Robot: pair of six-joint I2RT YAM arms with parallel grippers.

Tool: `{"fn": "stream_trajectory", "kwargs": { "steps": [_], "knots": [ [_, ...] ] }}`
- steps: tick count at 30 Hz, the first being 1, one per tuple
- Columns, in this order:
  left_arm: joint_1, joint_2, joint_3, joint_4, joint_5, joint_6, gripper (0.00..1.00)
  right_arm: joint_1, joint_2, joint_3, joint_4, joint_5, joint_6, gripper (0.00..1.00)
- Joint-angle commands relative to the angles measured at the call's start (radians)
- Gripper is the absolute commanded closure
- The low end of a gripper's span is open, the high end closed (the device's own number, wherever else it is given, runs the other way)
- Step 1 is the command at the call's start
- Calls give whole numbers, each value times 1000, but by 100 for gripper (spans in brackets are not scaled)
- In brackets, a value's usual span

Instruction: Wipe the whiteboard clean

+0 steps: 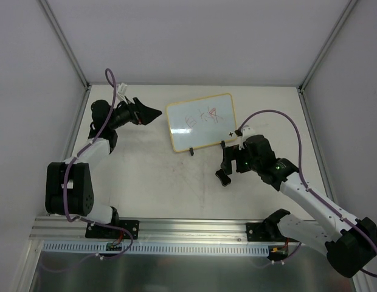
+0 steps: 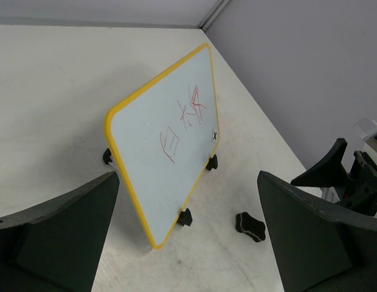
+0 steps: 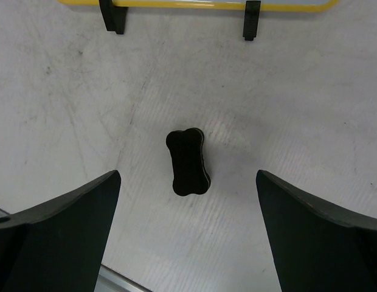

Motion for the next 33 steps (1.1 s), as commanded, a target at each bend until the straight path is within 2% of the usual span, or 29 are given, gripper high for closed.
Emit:
{"fn": "stream_trajectory", "kwargs": {
  "steps": [1, 4, 12, 19, 20, 21, 28, 31, 33],
  "knots": [
    [13, 82, 67, 166, 131, 19, 1, 19, 17, 45, -10, 55, -39, 1],
    [18, 179, 92, 202, 133, 6, 1, 39, 68, 40, -10, 49, -56, 1],
    [18, 268, 115, 273, 152, 11, 1, 122, 141, 4, 34, 127, -30, 4],
    [18, 400, 144, 440, 217, -66, 1, 168, 204, -49, 111, 176, -7, 5],
    [18, 429, 151, 449, 222, -70, 7, 171, 226, -49, 116, 181, -7, 7],
    [18, 443, 173, 448, 225, -79, 9, 172, 235, -49, 119, 184, -10, 7],
    [18, 527, 210, 456, 202, -98, 6, 188, 301, -21, 126, 200, -9, 9],
    [17, 560, 248, 462, 217, -121, 6, 189, 336, -12, 137, 193, -4, 12],
    [10, 576, 269, 460, 220, -127, 6, 191, 361, -1, 139, 192, -3, 20]
  ]
}}
